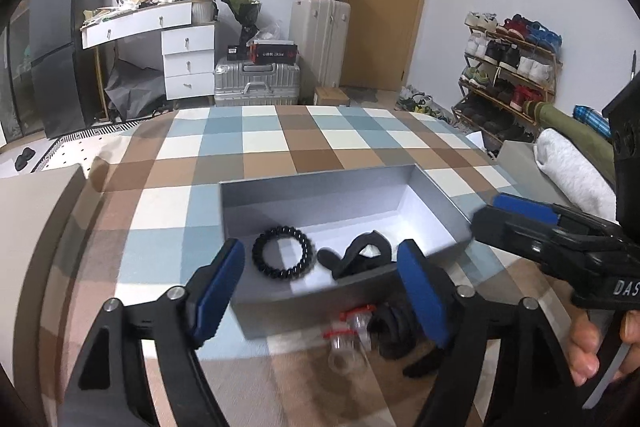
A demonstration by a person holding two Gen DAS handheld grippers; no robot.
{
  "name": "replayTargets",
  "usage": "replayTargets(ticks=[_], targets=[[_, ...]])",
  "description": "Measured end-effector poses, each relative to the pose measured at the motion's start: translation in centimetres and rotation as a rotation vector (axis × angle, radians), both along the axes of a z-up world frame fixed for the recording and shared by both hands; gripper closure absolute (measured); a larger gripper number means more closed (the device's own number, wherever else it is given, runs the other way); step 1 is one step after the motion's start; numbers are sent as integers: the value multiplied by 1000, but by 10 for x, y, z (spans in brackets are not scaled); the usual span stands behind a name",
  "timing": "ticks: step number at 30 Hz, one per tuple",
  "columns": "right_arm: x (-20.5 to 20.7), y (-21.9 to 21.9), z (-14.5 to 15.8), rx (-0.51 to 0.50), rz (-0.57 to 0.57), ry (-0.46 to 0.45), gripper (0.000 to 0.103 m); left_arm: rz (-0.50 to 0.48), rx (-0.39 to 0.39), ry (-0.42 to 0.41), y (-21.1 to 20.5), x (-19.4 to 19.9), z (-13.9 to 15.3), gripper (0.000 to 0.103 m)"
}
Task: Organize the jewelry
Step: 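Open both tools to drop the black clips into the box, then move the right tool down around the black coiled hair tie beside the red ball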
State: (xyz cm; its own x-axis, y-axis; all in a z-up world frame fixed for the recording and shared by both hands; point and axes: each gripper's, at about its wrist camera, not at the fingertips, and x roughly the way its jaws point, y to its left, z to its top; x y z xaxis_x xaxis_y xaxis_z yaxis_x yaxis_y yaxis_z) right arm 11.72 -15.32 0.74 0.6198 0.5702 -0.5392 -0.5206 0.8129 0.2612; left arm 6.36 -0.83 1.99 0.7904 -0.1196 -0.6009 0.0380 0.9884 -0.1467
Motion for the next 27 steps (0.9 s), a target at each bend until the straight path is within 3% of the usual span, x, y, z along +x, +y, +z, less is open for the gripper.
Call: replayTargets(ticks=[2,5,9,17,27], targets=[[-8,-9,1,-16,-11,-6,8,-3,13,7,0,-8,0,19],[-17,-22,0,-26,-25,-12,1,0,30,19,0,-15,-3,16],[-20,-33,-7,-32,-56,29,0,-2,28,53,1,-23,-8,1],[-21,-38,-26,-57,-59,94,0,34,17,58,6,-23,-13,2],[-24,-31,-46,-105,-28,131,0,35,-14,131,7,-35,-35,2]])
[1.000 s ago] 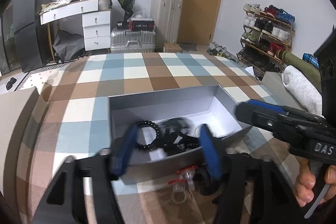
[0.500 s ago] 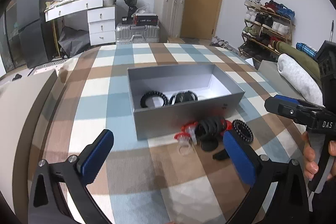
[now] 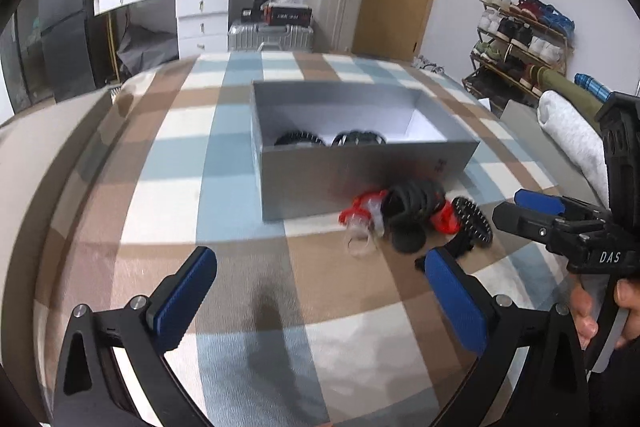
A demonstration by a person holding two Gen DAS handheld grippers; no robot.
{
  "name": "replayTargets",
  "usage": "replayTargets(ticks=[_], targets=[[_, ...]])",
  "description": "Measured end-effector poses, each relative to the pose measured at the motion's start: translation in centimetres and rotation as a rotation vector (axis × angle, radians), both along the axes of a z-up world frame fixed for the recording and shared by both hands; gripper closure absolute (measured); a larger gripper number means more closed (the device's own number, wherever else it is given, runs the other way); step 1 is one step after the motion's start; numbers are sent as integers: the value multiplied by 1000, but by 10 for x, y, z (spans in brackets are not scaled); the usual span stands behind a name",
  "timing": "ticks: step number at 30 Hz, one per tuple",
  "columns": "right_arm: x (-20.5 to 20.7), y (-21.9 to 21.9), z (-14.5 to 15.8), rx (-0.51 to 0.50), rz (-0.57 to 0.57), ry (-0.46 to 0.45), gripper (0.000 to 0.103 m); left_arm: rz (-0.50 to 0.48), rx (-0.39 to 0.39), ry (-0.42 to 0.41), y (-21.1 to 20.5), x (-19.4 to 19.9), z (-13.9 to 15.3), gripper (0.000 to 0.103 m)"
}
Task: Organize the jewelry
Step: 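Move the right tool down around the black coiled hair tie beside the red ball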
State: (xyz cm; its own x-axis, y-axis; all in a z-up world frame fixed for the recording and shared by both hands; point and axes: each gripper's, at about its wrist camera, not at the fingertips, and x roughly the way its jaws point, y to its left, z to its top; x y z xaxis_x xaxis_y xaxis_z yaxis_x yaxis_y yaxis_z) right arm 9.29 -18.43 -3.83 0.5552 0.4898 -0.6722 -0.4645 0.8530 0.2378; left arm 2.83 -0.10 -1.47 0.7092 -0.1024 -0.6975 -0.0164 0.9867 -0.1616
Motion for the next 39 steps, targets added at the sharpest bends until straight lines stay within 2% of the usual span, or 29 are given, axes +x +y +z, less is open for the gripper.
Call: replayTargets(ticks=[4,11,18,20,30,33,36,39], targets=[[2,3,-8,-1,14,30,2,2,0,-2,0,-2,1,2],[0,14,-18,-20,60,55,22,1,-19,-9,2,-5,-1,2],[-5,20,-19,-58,79,32,28,4,-30,-1,3,-5,-2,2],[-4,20,-19,-59,80,32,32,7,-36,3,4,-4,-3,2],[-3,18,-19,-60,61,22,43,8,-44,10,6,-3,-4,2],[-3,18,-19,-67,61,20,53,10,-43,10,6,-3,-4,2],[-2,17,-19,-63,62,20,58,8,-42,12,6,-3,-4,2],[-4,16,-17,-51,73,6,71,9,-45,11,6,-3,-4,2]])
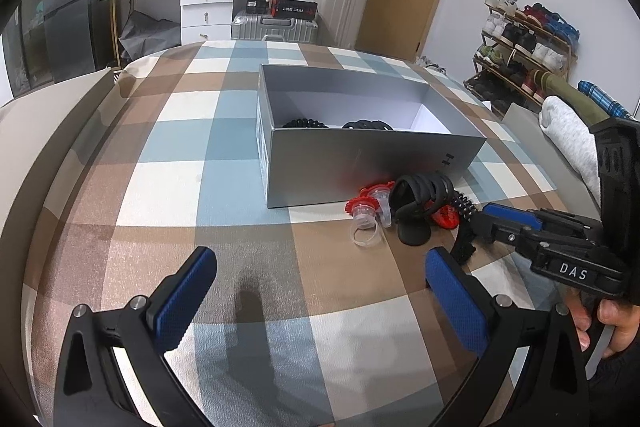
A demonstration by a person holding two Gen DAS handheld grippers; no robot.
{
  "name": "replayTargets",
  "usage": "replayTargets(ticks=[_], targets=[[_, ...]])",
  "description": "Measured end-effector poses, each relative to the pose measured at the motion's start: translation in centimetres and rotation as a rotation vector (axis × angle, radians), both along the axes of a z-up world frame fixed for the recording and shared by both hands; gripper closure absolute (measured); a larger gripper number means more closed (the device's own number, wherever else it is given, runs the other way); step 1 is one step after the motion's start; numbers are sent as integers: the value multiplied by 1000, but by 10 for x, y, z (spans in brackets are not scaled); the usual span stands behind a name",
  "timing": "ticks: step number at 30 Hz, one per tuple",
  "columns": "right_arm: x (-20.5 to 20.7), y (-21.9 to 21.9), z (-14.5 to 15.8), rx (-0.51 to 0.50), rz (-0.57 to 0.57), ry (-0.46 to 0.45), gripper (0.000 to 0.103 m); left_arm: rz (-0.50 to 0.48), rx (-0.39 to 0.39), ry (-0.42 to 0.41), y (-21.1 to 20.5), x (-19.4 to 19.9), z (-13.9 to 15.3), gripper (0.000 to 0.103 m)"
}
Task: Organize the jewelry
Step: 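Move the right tool down around the black coiled hair tie beside the red ball, then close the right tool on the coiled hair tie while the left tool approaches the black curved comb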
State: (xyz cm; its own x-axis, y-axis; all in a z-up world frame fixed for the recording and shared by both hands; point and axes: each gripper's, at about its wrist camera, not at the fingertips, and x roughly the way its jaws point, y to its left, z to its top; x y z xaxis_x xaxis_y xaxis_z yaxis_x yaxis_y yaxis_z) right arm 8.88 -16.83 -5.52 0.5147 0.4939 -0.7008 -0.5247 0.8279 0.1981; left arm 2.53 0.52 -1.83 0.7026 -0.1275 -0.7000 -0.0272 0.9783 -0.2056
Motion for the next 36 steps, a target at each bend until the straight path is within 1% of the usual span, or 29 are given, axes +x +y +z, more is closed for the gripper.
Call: replayTargets(ticks=[1,2,4,9,16,19,21,22,25,26,30,34,36], targets=[[-1,0,2,4,7,-8,80,1,0,1,0,0,0,2],[-2,0,4,17,16,-13,94,1,-1,1,0,0,0,2],[-2,0,6,17,5,-22,94,1,0,0,0,0,0,2],[1,-1,3,10,-3,-6,94,1,-1,1,0,0,0,1],[3,-1,-1,2,-12,11,88,3,-4,6,1,0,-2,2],[4,-3,-1,14,-14,20,87,1,-4,10,1,0,-2,2],[4,-3,-1,14,-11,17,88,2,-5,11,1,1,-1,2],[3,-3,-1,15,-7,14,94,3,-5,10,1,0,-2,1],[0,-2,2,21,-2,-10,94,3,-7,11,1,1,-2,2],[-3,-3,6,37,-6,-36,94,2,-8,11,2,2,-2,2],[-9,-8,21,95,-1,-88,94,1,-5,11,1,2,-2,1],[-6,-13,26,136,-5,-76,94,-3,3,5,-1,0,0,1],[-5,-15,28,139,-7,-73,94,-17,8,6,-4,0,0,2]])
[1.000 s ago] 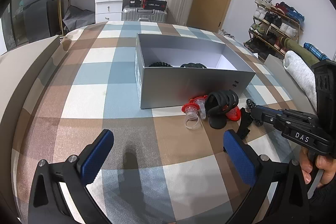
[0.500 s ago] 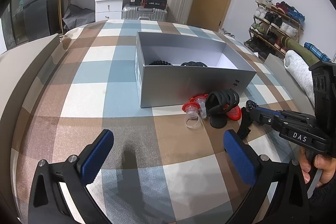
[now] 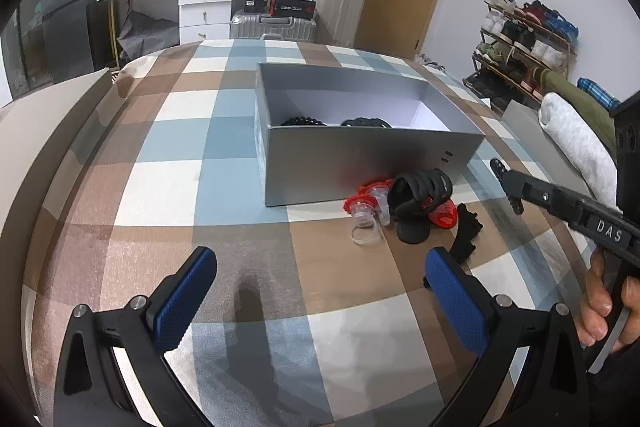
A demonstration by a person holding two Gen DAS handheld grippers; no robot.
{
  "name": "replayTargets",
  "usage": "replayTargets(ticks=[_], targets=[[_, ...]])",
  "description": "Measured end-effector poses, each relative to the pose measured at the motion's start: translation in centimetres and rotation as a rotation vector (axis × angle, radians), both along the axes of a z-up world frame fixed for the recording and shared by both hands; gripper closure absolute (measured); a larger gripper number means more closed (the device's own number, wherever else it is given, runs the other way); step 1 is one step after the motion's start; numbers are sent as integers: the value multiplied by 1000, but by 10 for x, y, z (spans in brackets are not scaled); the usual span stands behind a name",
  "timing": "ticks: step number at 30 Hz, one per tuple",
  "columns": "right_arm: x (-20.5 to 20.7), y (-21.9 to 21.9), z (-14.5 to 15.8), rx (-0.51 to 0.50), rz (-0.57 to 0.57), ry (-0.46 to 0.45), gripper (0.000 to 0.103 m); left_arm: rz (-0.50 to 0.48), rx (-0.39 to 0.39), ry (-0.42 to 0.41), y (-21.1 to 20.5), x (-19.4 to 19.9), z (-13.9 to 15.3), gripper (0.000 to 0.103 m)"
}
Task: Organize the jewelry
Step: 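Close the right tool on the coiled hair tie while the left tool approaches the black curved comb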
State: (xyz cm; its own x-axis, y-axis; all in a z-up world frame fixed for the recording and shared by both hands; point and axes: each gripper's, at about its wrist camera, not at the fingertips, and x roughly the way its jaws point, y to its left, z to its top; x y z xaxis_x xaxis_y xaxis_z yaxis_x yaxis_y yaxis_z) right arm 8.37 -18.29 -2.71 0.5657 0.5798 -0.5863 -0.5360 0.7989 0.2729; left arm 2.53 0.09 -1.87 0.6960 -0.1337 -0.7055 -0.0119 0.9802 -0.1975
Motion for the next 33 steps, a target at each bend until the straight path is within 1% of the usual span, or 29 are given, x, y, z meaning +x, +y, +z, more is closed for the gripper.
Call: replayTargets(ticks=[3,8,13,15,17,18,20,22,28,30,32,33], targets=[[-1,-2,2,5,1,1,94,-38,10,-2,-9,0,1,2],[-1,-8,6,20,0,9,94,-107,64,27,-31,5,0,2],[0,-16,10,40,-7,18,94,-168,46,80,-44,15,-4,2],[0,-19,11,48,-8,18,94,-178,65,94,-50,17,-5,3],[0,-21,13,56,-11,18,94,-197,86,114,-56,18,-6,11],[0,-22,13,60,-10,21,94,-202,93,126,-57,18,-8,12],[0,-23,13,66,-11,24,94,-201,112,138,-60,17,-11,23],[0,-23,13,68,-6,27,94,-191,134,132,-60,15,-10,26],[0,-22,13,71,-2,30,94,-165,107,137,-59,10,-9,27],[-1,-21,14,69,2,25,94,-158,112,136,-64,11,-9,28],[-1,-21,15,73,-1,23,93,-146,143,131,-69,11,-9,40],[-1,-22,15,73,-1,23,93,-138,163,132,-71,10,-9,42]])
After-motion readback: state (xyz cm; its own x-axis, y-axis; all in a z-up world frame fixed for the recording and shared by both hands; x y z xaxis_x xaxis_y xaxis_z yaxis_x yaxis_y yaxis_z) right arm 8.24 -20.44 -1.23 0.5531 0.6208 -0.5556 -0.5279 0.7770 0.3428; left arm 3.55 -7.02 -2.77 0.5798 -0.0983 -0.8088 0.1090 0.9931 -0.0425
